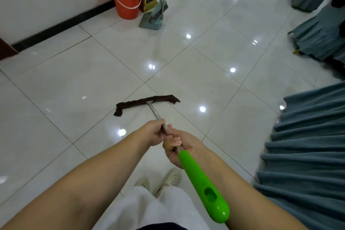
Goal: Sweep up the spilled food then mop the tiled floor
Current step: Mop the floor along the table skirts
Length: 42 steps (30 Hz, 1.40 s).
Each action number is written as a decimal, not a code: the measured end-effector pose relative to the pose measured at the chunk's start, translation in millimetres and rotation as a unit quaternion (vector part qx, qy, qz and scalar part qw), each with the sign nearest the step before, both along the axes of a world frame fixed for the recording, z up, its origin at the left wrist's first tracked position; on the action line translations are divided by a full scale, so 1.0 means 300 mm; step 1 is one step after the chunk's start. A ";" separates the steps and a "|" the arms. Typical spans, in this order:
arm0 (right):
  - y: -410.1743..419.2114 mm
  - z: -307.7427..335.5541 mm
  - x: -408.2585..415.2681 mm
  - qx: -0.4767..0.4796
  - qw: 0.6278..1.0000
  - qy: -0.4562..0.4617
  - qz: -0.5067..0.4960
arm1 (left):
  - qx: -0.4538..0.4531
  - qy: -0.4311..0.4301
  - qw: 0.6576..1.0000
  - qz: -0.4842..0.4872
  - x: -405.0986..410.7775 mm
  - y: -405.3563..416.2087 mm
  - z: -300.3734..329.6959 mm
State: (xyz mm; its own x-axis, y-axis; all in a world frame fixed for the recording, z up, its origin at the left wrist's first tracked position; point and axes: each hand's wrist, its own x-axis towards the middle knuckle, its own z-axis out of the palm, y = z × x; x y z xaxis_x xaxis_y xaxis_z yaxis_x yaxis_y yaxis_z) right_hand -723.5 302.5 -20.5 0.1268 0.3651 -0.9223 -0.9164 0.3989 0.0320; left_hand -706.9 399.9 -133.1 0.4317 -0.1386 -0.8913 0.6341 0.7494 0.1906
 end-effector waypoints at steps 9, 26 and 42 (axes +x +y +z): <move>0.023 -0.038 0.280 0.039 0.999 -0.005 0.024 | -0.016 -0.067 0.995 0.077 0.107 0.054 -0.017; -0.177 -0.091 0.505 0.052 0.998 -0.017 0.021 | 0.060 -0.022 0.997 0.039 0.338 -0.141 0.000; -0.438 0.102 0.134 0.030 0.991 -0.005 -0.129 | -0.012 -0.050 0.993 -0.105 0.178 -0.380 0.025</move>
